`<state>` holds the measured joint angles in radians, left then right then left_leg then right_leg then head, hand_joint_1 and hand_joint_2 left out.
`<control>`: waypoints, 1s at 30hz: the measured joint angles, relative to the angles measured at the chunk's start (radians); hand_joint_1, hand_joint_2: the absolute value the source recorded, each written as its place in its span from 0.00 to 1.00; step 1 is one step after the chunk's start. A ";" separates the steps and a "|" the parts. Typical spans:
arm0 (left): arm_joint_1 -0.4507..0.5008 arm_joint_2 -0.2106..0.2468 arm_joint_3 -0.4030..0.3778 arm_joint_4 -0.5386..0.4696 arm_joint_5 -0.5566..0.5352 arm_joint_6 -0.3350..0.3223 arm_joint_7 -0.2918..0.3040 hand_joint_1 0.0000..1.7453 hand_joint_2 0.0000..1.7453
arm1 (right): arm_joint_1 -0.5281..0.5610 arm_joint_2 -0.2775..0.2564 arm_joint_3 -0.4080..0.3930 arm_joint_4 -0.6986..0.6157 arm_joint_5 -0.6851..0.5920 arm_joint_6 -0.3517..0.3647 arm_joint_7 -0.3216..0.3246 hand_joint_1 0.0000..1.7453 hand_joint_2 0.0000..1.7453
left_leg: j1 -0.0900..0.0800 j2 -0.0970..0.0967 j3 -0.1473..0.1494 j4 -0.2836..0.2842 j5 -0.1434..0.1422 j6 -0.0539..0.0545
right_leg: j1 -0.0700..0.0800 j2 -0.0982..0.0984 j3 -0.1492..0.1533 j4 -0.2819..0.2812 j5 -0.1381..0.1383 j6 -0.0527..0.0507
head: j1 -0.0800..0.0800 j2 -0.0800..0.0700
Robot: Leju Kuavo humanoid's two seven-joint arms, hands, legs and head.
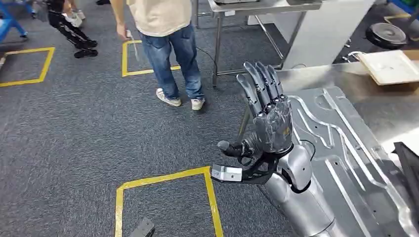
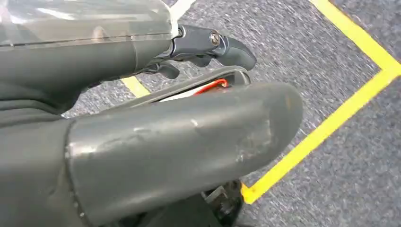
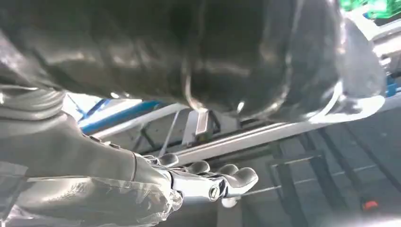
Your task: Take the parts from the cabinet and place them on the table.
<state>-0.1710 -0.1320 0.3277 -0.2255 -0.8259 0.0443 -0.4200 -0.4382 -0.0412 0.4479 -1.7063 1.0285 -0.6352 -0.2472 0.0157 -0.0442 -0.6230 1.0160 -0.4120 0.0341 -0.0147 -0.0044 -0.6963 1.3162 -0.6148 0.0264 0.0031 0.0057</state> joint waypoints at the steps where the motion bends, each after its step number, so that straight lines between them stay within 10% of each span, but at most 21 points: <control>1: 0.001 0.001 0.000 0.000 0.001 0.002 0.000 0.00 0.00 | 0.000 0.000 0.000 0.001 0.000 0.000 0.000 0.00 0.00 | 0.000 -0.014 0.000 0.002 0.000 0.000 | 0.000 0.002 0.015 -0.038 0.036 -0.002 | 0.000 0.000; 3: 0.001 0.001 0.000 0.000 0.001 0.005 0.000 0.00 0.00 | -0.002 0.000 0.000 0.001 0.000 -0.001 0.000 0.00 0.00 | 0.000 -0.040 0.001 0.005 0.000 -0.001 | -0.001 0.030 0.084 -0.193 0.132 -0.012 | 0.000 0.000; 5: -0.002 0.001 0.000 0.000 0.001 0.005 0.000 0.00 0.00 | -0.004 0.000 0.000 0.003 0.000 -0.002 0.000 0.00 0.00 | -0.002 -0.063 -0.010 0.010 0.004 -0.013 | -0.006 0.104 0.114 -0.278 0.147 -0.020 | 0.000 0.000; 9: 0.007 0.004 0.002 0.000 0.002 0.007 0.001 0.00 0.00 | -0.005 0.000 0.000 0.004 0.000 -0.003 0.000 0.00 0.00 | 0.004 -0.105 -0.023 0.000 0.017 -0.042 | -0.011 0.058 0.121 -0.299 0.149 -0.032 | 0.000 0.000; 12: 0.003 0.006 0.003 0.000 0.002 0.008 0.001 0.00 0.00 | -0.006 0.000 0.000 0.004 0.000 -0.003 0.000 0.00 0.00 | 0.000 0.015 -0.083 0.131 -0.068 -0.048 | -0.004 0.013 0.128 -0.307 0.153 -0.043 | -0.004 0.000; 15: 0.005 0.006 0.004 0.000 0.002 0.008 0.001 0.00 0.00 | -0.003 0.000 0.000 0.008 0.000 -0.003 0.000 0.00 0.00 | 0.002 0.035 -0.152 0.294 -0.120 -0.054 | 0.001 -0.035 0.127 -0.301 0.148 -0.047 | -0.004 0.000; 18: 0.007 0.008 0.005 0.000 0.002 0.008 0.001 0.00 0.00 | -0.004 0.000 0.000 0.009 0.000 -0.004 0.000 0.00 0.00 | 0.003 0.055 -0.046 0.108 -0.018 -0.050 | 0.001 -0.073 0.128 -0.292 0.137 -0.041 | -0.004 0.000; 20: 0.001 0.008 0.005 0.000 0.003 0.008 0.000 0.00 0.00 | -0.004 0.000 0.000 0.008 0.000 -0.005 0.000 0.00 0.00 | -0.015 0.110 0.002 0.018 -0.019 -0.039 | 0.012 -0.091 0.126 -0.284 0.130 -0.032 | -0.004 0.000; 24: 0.003 0.009 0.006 0.000 0.008 0.005 0.000 0.00 0.00 | -0.001 0.000 0.000 0.008 -0.002 -0.007 -0.001 0.00 0.00 | -0.013 0.065 -0.005 0.011 -0.010 -0.016 | 0.012 -0.124 0.135 -0.289 0.130 -0.016 | -0.003 0.000; 27: -0.001 0.007 0.006 0.000 0.009 0.005 -0.002 0.00 0.00 | 0.006 -0.002 0.000 0.005 -0.003 -0.010 -0.001 0.00 0.00 | -0.005 0.040 -0.002 0.000 0.000 0.001 | -0.001 -0.013 0.086 -0.181 0.051 -0.003 | -0.003 0.000; 30: -0.004 0.006 0.006 0.000 0.010 0.005 -0.002 0.00 0.00 | 0.028 -0.007 0.000 0.006 -0.004 -0.011 -0.001 0.00 0.00 | -0.006 0.004 -0.004 0.001 0.001 0.003 | -0.001 0.000 -0.008 0.001 -0.006 0.000 | -0.003 0.000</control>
<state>-0.1748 -0.1259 0.3342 -0.2255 -0.8164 0.0492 -0.4219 -0.4104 -0.0481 0.4482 -1.7006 1.0246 -0.6462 -0.2483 0.0094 -0.0402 -0.6273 1.0172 -0.4114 0.0374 -0.0152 -0.0042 -0.7038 1.3170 -0.6204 0.0265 0.0000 0.0057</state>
